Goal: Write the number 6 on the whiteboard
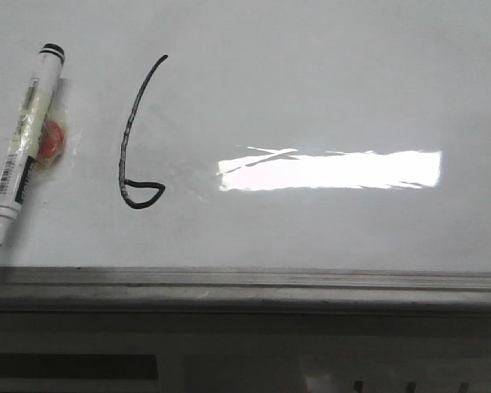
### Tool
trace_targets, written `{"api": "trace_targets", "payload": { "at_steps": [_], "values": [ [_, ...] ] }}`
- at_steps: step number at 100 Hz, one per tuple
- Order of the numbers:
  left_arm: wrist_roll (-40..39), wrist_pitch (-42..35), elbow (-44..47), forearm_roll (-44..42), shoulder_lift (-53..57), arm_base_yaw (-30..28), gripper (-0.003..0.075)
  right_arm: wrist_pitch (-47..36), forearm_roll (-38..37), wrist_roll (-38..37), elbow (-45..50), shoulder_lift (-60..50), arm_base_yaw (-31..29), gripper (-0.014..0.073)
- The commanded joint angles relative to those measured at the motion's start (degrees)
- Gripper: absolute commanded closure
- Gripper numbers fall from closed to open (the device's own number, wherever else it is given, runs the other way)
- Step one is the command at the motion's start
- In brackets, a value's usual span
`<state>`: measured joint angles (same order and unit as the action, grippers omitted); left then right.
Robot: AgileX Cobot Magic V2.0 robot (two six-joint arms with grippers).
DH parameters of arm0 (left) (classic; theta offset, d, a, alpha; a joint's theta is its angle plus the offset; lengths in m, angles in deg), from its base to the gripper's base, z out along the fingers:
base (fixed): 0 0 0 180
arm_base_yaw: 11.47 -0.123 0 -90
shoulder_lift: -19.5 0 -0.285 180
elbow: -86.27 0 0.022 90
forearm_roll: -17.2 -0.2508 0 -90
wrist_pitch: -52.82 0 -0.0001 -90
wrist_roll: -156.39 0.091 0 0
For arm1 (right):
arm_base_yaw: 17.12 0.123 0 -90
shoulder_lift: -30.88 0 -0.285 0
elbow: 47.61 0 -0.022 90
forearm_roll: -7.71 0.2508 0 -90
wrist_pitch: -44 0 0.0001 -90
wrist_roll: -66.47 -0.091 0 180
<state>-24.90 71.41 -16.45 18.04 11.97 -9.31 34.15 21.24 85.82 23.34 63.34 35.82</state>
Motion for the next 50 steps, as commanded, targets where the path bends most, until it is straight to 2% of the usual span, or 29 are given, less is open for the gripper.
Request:
{"api": "trace_targets", "payload": {
  "at_steps": [1,40,50],
  "values": [
    [-0.4,-3.58,1.29,0.0,1.78,-0.11,0.0741,-4.52,-0.79,0.45,-1.47,-0.01,0.19,0.0657],
    [-0.4,-3.58,1.29,0.0,1.78,-0.11,0.0741,-4.85,-0.92,0.45,-1.47,-0.01,-0.19,0.0657],
    [-0.4,-3.58,1.29,0.0,1.78,-0.11,0.0741,-5.49,-5.13,0.45,-1.33,-0.01,-3.25,0.0657]
  ]
}}
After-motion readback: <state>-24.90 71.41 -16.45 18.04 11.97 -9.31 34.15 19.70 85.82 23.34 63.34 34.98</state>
